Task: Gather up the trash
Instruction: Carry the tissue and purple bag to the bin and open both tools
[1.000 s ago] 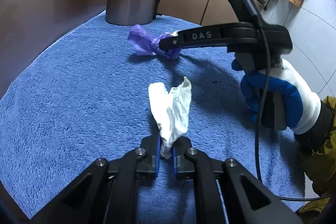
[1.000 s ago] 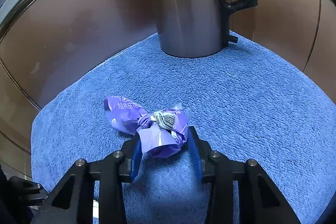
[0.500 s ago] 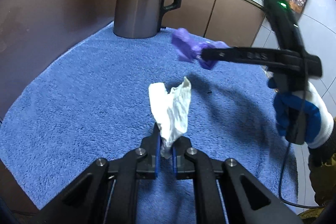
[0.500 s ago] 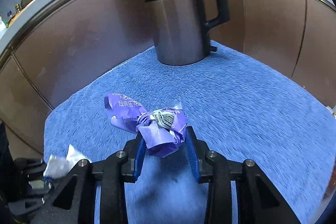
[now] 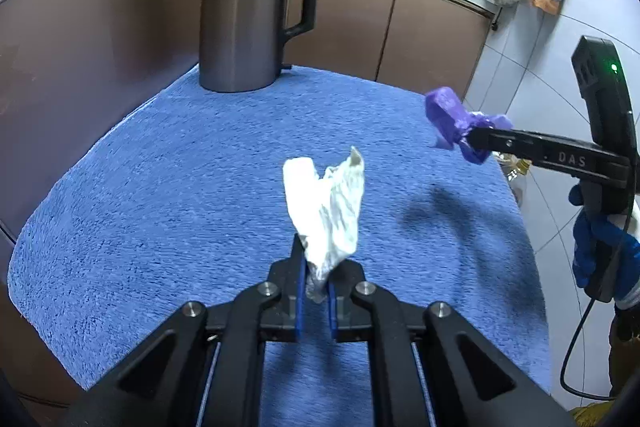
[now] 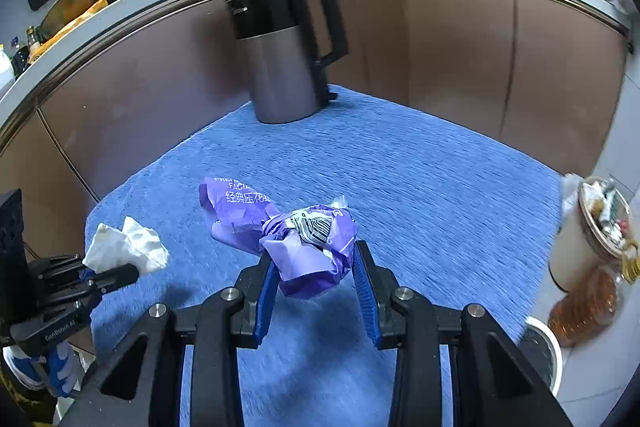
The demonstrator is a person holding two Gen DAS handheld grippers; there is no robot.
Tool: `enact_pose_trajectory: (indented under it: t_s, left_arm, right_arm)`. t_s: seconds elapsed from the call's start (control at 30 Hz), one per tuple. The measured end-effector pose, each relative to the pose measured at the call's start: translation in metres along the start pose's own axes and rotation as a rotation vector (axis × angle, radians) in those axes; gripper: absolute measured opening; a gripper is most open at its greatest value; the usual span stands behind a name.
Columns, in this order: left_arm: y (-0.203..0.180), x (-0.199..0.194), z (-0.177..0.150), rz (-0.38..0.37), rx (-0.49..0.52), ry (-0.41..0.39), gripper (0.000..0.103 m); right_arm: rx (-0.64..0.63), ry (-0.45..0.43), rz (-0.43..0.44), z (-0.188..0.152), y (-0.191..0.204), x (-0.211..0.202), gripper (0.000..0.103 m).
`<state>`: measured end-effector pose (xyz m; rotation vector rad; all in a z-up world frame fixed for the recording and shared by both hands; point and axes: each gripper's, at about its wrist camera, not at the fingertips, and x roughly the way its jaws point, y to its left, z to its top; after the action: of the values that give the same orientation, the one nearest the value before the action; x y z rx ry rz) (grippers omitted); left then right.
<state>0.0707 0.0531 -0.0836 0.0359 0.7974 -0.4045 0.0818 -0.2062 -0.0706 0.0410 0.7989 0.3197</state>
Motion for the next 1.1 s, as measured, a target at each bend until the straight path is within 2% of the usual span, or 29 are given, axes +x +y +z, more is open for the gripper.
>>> enact_pose_trajectory:
  t_s: [0.7,1.1]
  left_arm:
    - [-0.058,-0.040,-0.001,0.009,0.085,-0.045,0.008]
    - [-0.107,-0.048,0.005,0.020,0.182,-0.066,0.008]
  right_arm:
    - [0.081,-0.115,-0.072,-0.034,-0.031,-0.089,0.034]
    - [0.143,-0.173,-0.121,-0.058,-0.058,-0.135,0.034]
